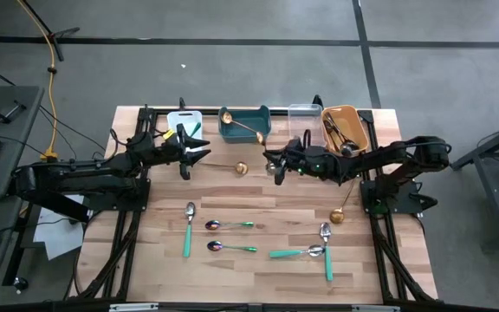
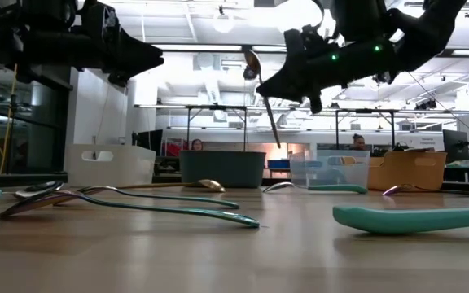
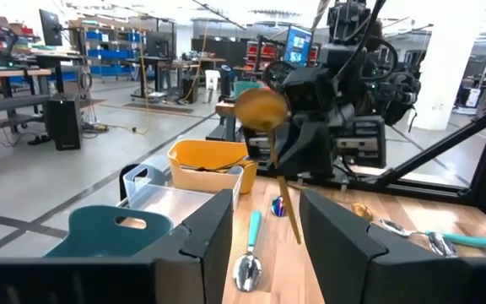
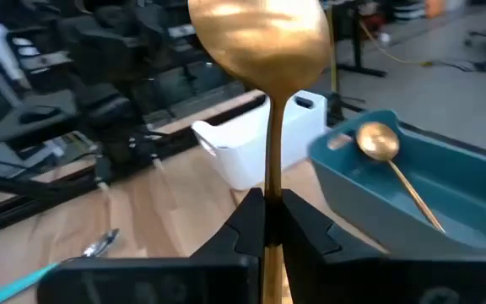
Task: Sort silverware by color (type)
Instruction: Put the gold spoon into the blue bin
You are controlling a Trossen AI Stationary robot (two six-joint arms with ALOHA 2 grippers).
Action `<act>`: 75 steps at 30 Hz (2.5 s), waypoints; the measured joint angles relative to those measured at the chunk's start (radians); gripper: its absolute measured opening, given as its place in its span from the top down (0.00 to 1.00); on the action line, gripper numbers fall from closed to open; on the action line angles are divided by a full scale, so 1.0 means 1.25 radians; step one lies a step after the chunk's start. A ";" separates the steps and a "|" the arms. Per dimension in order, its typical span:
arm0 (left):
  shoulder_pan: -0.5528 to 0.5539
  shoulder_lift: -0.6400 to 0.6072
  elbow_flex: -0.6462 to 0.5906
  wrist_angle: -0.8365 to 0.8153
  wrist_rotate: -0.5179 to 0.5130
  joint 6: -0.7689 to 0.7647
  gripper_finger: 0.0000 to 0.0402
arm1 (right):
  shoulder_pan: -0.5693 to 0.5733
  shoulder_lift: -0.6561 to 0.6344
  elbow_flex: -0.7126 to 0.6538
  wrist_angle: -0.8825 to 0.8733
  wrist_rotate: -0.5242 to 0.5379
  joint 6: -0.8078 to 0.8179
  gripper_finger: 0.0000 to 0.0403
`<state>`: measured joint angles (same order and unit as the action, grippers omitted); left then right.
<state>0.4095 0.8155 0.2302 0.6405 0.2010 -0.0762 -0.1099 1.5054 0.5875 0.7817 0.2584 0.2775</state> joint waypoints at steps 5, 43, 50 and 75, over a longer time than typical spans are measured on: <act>0.000 0.015 0.000 0.002 -0.001 0.021 0.67 | -0.008 0.000 0.018 0.004 -0.040 -0.033 0.97; 0.000 0.019 0.000 0.069 -0.003 -0.001 0.67 | -0.235 0.163 0.553 -0.474 -0.110 -0.352 0.97; 0.000 0.019 0.000 0.070 -0.002 -0.001 0.67 | -0.302 0.349 0.710 -0.567 -0.164 -0.382 0.97; 0.000 0.019 0.000 0.072 -0.002 -0.001 0.67 | -0.335 0.466 0.785 -0.760 -0.297 -0.439 0.95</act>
<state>0.4095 0.8394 0.2302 0.7311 0.1989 -0.0769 -0.5289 2.0884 1.5688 -0.1686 -0.1133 -0.2714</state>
